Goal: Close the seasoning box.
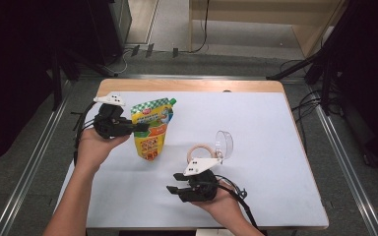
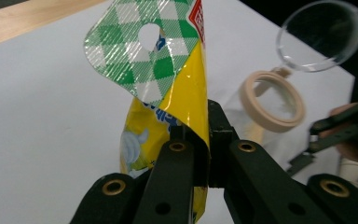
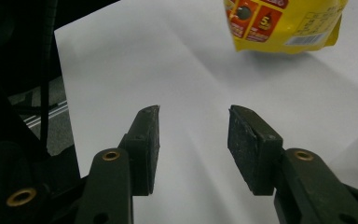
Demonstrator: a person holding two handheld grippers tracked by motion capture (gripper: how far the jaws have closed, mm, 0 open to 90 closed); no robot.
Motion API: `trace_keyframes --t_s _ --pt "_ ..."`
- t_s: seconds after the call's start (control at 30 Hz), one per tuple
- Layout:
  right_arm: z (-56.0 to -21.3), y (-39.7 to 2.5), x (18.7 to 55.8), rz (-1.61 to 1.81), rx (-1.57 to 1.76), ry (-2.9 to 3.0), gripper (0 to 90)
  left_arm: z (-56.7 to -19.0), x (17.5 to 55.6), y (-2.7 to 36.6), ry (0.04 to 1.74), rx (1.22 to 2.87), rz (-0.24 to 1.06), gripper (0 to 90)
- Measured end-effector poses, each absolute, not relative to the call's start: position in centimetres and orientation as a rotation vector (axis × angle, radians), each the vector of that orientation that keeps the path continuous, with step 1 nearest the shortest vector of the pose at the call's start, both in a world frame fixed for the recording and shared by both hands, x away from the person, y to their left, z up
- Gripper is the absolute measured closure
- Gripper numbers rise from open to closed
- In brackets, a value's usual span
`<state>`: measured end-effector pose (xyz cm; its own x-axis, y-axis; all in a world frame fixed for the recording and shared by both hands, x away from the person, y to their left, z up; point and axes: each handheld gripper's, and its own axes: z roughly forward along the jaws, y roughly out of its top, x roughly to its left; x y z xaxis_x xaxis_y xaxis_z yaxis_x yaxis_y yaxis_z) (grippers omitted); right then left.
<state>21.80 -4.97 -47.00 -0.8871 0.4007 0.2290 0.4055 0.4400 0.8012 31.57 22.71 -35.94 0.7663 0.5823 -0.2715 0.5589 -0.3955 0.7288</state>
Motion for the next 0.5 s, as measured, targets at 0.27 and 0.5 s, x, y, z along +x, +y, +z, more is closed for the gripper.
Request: trace_keyframes --t_s 0.27,0.5 --pt "-48.0 -4.5 22.2 -1.461 -0.820 -2.661 55.6 -33.4 29.2 21.7 0.805 2.090 0.001 90.0" --pt "-48.5 -4.1 22.4 -1.460 -0.860 -2.678 58.0 -32.6 27.2 20.8 0.778 2.115 -0.043 90.0"
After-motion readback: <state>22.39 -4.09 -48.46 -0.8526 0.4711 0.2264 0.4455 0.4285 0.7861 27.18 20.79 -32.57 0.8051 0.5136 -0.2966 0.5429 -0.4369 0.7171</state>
